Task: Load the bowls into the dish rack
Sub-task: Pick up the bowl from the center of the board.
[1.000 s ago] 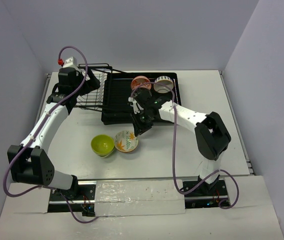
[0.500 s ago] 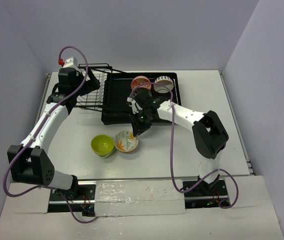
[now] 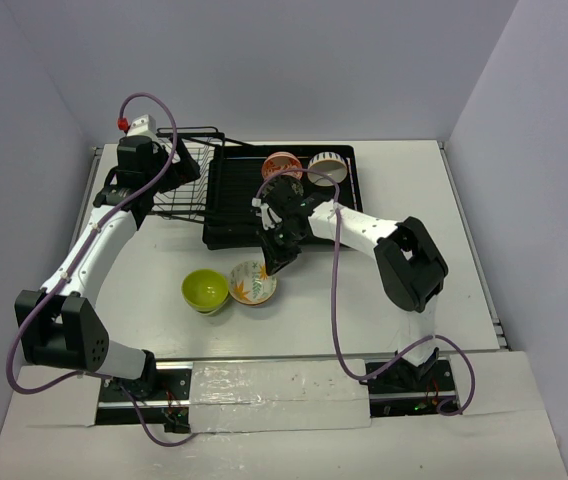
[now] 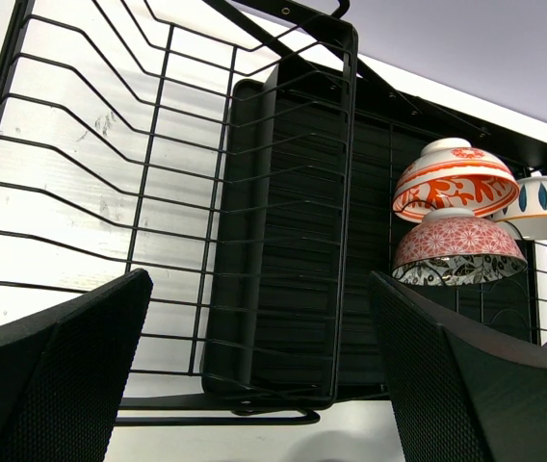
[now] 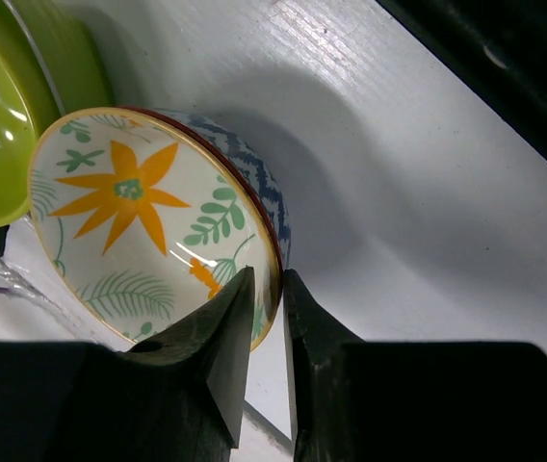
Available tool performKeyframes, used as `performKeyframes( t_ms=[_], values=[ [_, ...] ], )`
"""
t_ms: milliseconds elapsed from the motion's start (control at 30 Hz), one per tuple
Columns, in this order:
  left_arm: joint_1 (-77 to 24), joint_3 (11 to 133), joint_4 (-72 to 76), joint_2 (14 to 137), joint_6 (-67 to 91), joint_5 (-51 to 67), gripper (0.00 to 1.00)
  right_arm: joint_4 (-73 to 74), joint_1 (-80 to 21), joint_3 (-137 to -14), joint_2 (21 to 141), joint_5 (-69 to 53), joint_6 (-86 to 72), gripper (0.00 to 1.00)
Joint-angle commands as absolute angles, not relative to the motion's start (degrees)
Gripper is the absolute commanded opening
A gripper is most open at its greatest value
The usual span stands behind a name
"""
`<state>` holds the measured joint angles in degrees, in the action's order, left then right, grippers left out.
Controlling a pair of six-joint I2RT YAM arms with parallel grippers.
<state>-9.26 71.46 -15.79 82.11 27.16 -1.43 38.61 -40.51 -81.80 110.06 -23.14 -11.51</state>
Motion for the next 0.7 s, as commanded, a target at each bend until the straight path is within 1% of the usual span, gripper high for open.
performKeyframes(
  t_ms=[0, 167, 200, 233, 267, 333, 533, 667],
  values=[
    [-9.32, 71.63, -15.29, 81.74, 26.02, -2.02, 0.99, 38.41, -40.61, -84.64, 109.78, -23.47, -11.60, 0.25],
    [-9.32, 71.89, -15.21, 81.91, 25.84, -1.93, 0.99, 37.97, -40.60, -84.11, 108.90, -22.94, -11.51, 0.21],
    [-9.32, 71.89, -15.21, 82.09, 25.93, -1.93, 0.99, 37.97, -40.61, -84.11, 108.81, -22.85, -11.51, 0.16],
    [-9.32, 71.89, -15.21, 82.09, 26.01, -1.76, 0.99, 38.06, -40.61, -84.02, 108.81, -22.85, -11.51, 0.13],
    [-9.32, 71.89, -15.12, 82.26, 26.02, -1.67, 0.99, 38.06, -40.61, -83.94, 108.90, -22.85, -11.43, 0.07],
    [-9.32, 72.07, -15.21, 82.44, 26.10, -1.32, 0.99, 38.06, -40.61, -83.85, 108.63, -22.68, -11.51, 0.02],
    [-9.32, 72.16, -15.03, 82.35, 26.28, -0.88, 0.99, 38.23, -40.61, -83.76, 107.84, -22.06, -11.25, 0.01],
    [-9.32, 72.07, -15.20, 82.00, 26.45, -0.62, 0.99, 38.67, -40.61, -83.76, 106.88, -21.71, -11.07, 0.02]
  ],
)
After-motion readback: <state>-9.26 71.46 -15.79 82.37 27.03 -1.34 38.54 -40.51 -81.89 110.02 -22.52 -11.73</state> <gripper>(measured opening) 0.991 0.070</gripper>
